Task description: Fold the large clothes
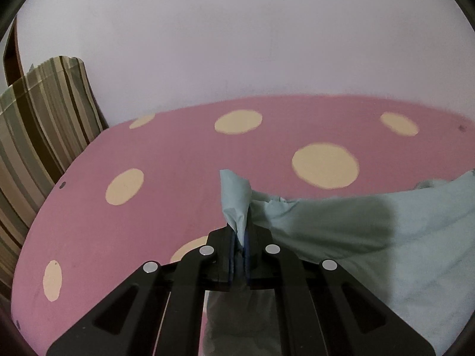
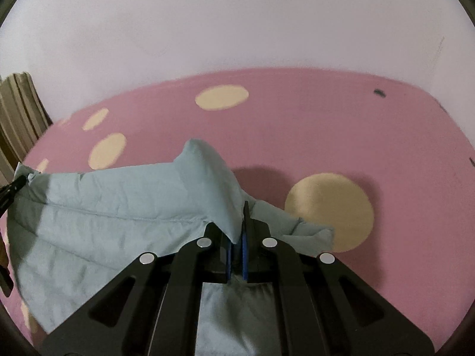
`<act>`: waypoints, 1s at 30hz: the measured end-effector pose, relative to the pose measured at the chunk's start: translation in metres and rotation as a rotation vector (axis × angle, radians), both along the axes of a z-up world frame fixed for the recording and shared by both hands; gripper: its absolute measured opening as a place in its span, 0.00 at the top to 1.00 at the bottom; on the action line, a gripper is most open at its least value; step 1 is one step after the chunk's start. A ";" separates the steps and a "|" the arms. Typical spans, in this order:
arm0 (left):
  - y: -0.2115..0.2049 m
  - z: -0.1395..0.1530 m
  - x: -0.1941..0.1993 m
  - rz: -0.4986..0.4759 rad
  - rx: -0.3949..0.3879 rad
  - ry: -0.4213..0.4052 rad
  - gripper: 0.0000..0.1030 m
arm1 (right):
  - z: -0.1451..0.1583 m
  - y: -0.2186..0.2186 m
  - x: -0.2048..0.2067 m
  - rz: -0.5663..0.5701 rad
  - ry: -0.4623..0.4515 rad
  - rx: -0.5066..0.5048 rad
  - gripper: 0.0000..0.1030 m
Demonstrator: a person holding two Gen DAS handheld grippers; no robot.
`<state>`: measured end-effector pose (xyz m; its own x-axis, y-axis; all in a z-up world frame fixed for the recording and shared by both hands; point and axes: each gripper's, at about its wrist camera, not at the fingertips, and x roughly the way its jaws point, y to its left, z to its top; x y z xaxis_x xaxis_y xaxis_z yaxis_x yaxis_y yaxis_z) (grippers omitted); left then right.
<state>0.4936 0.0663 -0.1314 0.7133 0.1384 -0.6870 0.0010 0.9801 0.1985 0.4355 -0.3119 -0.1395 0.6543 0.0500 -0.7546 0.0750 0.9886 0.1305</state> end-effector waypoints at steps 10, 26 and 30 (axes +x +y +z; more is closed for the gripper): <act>-0.005 -0.063 0.023 0.033 0.056 0.097 0.96 | -0.060 0.002 0.026 -0.003 0.118 -0.006 0.92; -0.001 -0.064 0.021 0.073 0.083 0.129 0.68 | -0.057 0.005 0.027 -0.021 0.111 -0.047 0.82; 0.011 -0.033 0.002 0.116 0.002 0.105 0.63 | -0.031 0.005 0.013 -0.066 0.080 -0.074 0.67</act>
<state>0.4960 0.0775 -0.1647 0.6165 0.2173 -0.7568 -0.0918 0.9744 0.2051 0.4486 -0.3065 -0.1700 0.5922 -0.0493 -0.8043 0.1474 0.9879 0.0479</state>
